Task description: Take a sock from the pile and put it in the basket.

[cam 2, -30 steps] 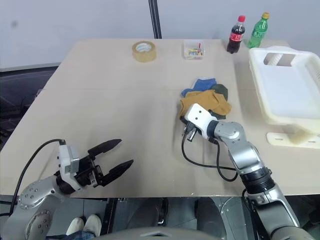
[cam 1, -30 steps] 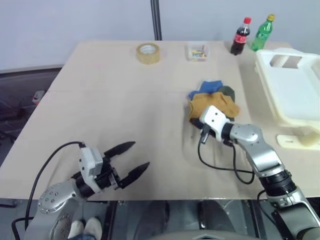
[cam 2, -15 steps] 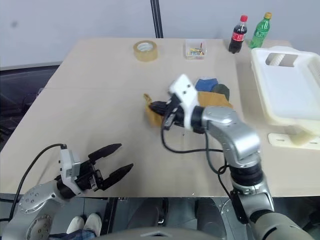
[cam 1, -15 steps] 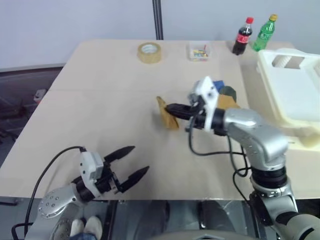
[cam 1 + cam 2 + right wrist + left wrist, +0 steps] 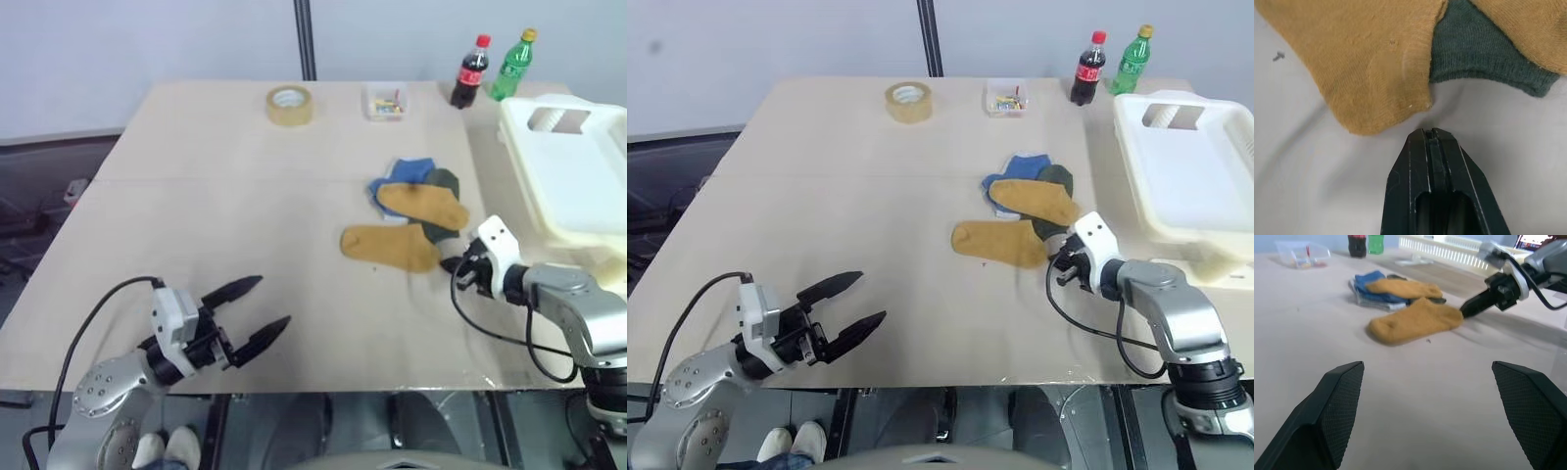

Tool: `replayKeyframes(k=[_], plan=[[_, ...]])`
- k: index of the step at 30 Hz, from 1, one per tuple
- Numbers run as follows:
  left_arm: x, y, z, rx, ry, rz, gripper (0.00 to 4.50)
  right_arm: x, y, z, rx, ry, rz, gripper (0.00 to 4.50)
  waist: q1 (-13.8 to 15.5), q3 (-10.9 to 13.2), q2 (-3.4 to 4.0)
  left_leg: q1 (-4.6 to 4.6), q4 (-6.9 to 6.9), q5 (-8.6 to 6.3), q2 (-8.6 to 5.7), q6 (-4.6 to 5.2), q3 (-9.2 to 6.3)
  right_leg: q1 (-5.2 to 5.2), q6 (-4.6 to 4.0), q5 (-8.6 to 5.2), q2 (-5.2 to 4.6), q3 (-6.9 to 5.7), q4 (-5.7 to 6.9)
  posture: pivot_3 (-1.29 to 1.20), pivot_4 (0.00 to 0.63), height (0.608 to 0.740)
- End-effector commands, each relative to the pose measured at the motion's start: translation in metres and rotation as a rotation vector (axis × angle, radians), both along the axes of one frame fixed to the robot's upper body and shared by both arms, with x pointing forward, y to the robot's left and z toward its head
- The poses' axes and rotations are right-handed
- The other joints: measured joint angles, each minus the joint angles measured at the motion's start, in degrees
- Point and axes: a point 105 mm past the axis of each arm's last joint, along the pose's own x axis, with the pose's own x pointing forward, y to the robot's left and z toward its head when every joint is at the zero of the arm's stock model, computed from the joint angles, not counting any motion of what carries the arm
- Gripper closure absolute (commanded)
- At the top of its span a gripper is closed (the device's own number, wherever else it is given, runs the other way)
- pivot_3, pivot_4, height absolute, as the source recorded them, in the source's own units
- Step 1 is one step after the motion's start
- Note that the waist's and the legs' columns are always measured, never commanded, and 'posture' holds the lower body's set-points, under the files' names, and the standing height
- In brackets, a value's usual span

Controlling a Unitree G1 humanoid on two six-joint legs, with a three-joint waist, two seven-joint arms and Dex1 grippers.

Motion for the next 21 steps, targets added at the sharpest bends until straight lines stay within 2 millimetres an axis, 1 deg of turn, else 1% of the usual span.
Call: replayKeyframes(k=[1, 4, 5, 6, 7, 10, 11, 12, 14, 15, 16, 18, 20, 21], plan=[[0.000, 0.000, 0.004, 0.000, -0.017, -0.015, 0.00, -0.002, -0.010, -0.007, -0.075, -0.007, 0.011, 4.46, 0.2, 0.0, -0.05, 0.00, 0.02, 0.00, -0.01, 0.00, -0.05, 0.02, 0.00, 0.00, 0.00, -0.05, -0.02, 0.00, 0.150, 0.738], [0.000, -0.001, 0.005, -0.001, -0.017, -0.019, 0.00, 0.001, -0.011, 0.004, -0.076, -0.061, 0.034, 4.46, 0.2, 0.0, -0.06, -0.02, 0.04, 0.00, -0.01, 0.00, -0.13, 0.06, 0.00, 0.00, -0.01, -0.13, -0.06, 0.00, 0.150, 0.738], [0.000, -0.001, 0.005, -0.001, -0.017, -0.020, 0.00, 0.001, -0.011, 0.007, -0.074, -0.064, 0.048, 4.08, 0.2, 0.0, -0.06, -0.03, 0.04, 0.00, -0.01, 0.00, -0.13, 0.06, 0.00, 0.00, -0.01, -0.13, -0.06, 0.00, 0.150, 0.738], [0.000, -0.001, 0.005, -0.001, -0.016, -0.022, 0.00, -0.001, -0.010, 0.012, -0.081, -0.081, 0.080, 3.93, 0.2, 0.0, -0.06, -0.03, 0.04, 0.00, -0.01, 0.00, -0.14, 0.06, 0.00, 0.00, -0.01, -0.13, -0.06, 0.00, 0.150, 0.738], [0.000, -0.001, 0.005, -0.002, -0.015, -0.024, 0.00, -0.002, -0.010, 0.016, -0.088, -0.100, 0.106, 3.55, 0.2, 0.0, -0.05, -0.04, 0.04, 0.00, -0.01, 0.00, -0.14, 0.05, 0.00, 0.00, -0.01, -0.13, -0.06, 0.00, 0.150, 0.738], [0.000, -0.001, 0.004, 0.000, -0.013, -0.026, 0.00, 0.002, -0.016, 0.032, -0.112, -0.192, 0.119, 2.11, 0.2, 0.0, -0.07, -0.09, 0.03, 0.00, 0.00, 0.00, -0.16, 0.04, 0.00, 0.00, -0.01, -0.16, -0.10, 0.00, 0.150, 0.738], [0.000, 0.000, 0.004, 0.000, -0.013, -0.026, 0.00, 0.004, -0.016, 0.038, -0.121, -0.229, 0.132, 1.83, 0.0, 0.0, -0.04, -0.09, 0.03, 0.00, 0.00, 0.00, -0.16, 0.03, 0.00, 0.00, -0.01, -0.16, -0.10, 0.00, 0.150, 0.738], [0.000, 0.000, 0.004, 0.001, -0.013, -0.025, 0.00, 0.006, -0.014, 0.046, -0.120, -0.275, 0.149, 1.83, 0.0, 0.1, -0.03, -0.09, 0.03, 0.00, 0.01, 0.00, -0.16, 0.03, 0.00, 0.00, -0.01, -0.14, -0.09, 0.00, 0.150, 0.738], [0.001, 0.001, 0.004, 0.003, -0.014, -0.023, 0.00, 0.009, 0.005, 0.069, -0.088, -0.433, 0.248, 1.83, 0.0, 0.1, -0.01, -0.08, 0.03, 0.00, 0.01, 0.00, -0.15, 0.03, 0.00, 0.00, 0.00, -0.14, -0.09, 0.00, 0.150, 0.738], [0.002, -0.001, 0.004, 0.001, -0.015, -0.025, 0.00, 0.009, 0.025, 0.073, -0.027, -0.459, 0.297, 1.83, -0.2, 0.1, 0.00, -0.08, 0.03, 0.00, 0.01, 0.00, -0.14, 0.02, 0.00, 0.00, 0.00, -0.13, -0.08, 0.00, 0.150, 0.738], [0.004, -0.002, 0.004, -0.001, -0.017, -0.028, 0.00, 0.010, 0.044, 0.073, 0.018, -0.465, 0.340, 1.83, -0.2, 0.1, -0.05, -0.06, 0.03, 0.00, 0.02, 0.00, -0.13, 0.02, 0.00, 0.00, 0.03, -0.11, -0.07, 0.00, 0.150, 0.738], [0.006, -0.004, 0.004, -0.002, -0.018, -0.033, 0.00, 0.012, 0.071, 0.067, 0.073, -0.454, 0.389, 1.83, -0.4, 0.1, -0.06, -0.04, 0.03, 0.00, 0.10, -0.01, -0.15, 0.02, -0.01, 0.00, 0.14, -0.10, -0.04, 0.00, 0.150, 0.738], [0.008, -0.004, 0.004, -0.003, -0.020, -0.037, 0.00, 0.016, 0.086, 0.060, 0.086, -0.441, 0.404, 1.83, -0.2, 0.1, -0.05, -0.03, 0.03, 0.00, 0.11, -0.02, -0.20, 0.00, -0.02, 0.00, 0.15, -0.13, 0.02, 0.00, 0.150, 0.738], [0.009, -0.004, 0.004, -0.002, -0.021, -0.039, 0.00, 0.021, 0.093, 0.052, 0.087, -0.421, 0.399, 1.83, 0.0, 0.1, -0.05, -0.04, 0.03, 0.00, 0.08, -0.02, -0.20, -0.01, -0.02, 0.00, 0.13, -0.14, 0.01, 0.00, 0.150, 0.738]])
